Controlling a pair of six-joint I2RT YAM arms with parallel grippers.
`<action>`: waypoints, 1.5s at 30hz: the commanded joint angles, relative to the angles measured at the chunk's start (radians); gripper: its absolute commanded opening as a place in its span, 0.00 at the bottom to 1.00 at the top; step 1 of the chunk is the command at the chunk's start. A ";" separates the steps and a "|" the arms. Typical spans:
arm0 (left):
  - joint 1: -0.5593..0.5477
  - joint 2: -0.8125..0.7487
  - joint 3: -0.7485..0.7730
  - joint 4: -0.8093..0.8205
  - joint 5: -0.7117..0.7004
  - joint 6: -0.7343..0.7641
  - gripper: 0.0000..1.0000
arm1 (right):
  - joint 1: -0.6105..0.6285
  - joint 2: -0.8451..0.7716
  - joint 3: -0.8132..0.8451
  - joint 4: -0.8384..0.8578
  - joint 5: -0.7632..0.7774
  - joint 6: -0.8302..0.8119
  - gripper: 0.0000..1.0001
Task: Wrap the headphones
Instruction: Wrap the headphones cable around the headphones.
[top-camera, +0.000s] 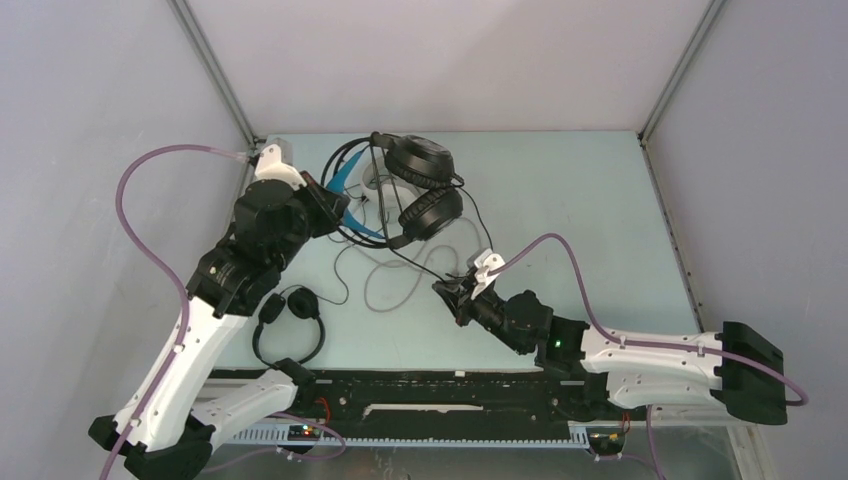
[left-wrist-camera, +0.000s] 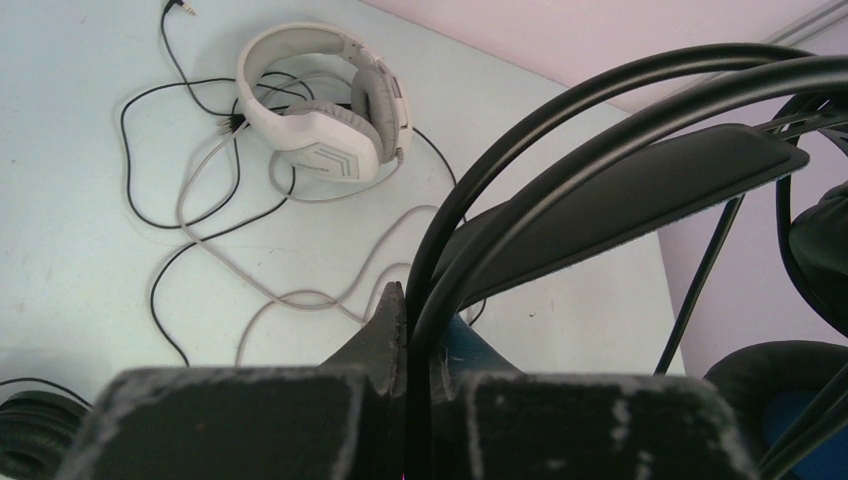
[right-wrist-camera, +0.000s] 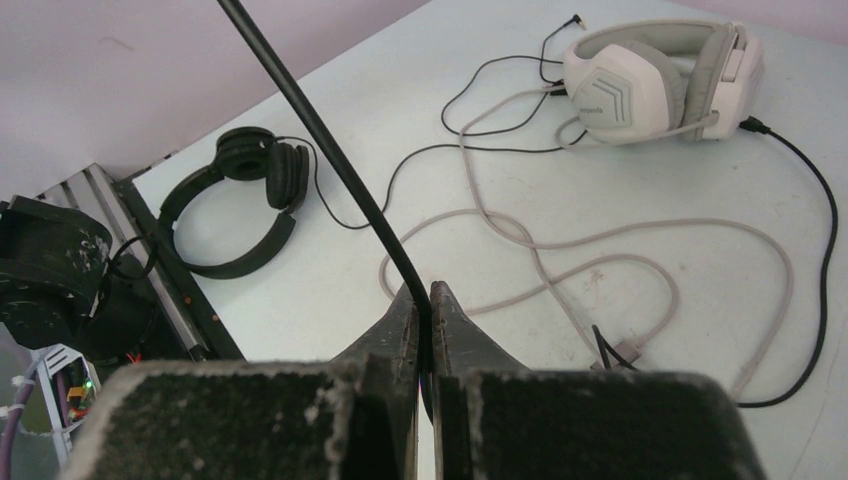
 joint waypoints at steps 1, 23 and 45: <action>0.011 -0.016 0.084 0.119 0.102 -0.083 0.00 | -0.030 0.033 -0.019 0.060 -0.078 -0.045 0.05; 0.011 0.022 0.267 -0.051 0.086 -0.017 0.00 | -0.122 0.387 -0.022 0.437 -0.459 -0.252 0.28; 0.017 0.076 0.496 -0.157 0.093 0.094 0.00 | -0.233 0.436 -0.121 0.531 -0.457 -0.218 0.00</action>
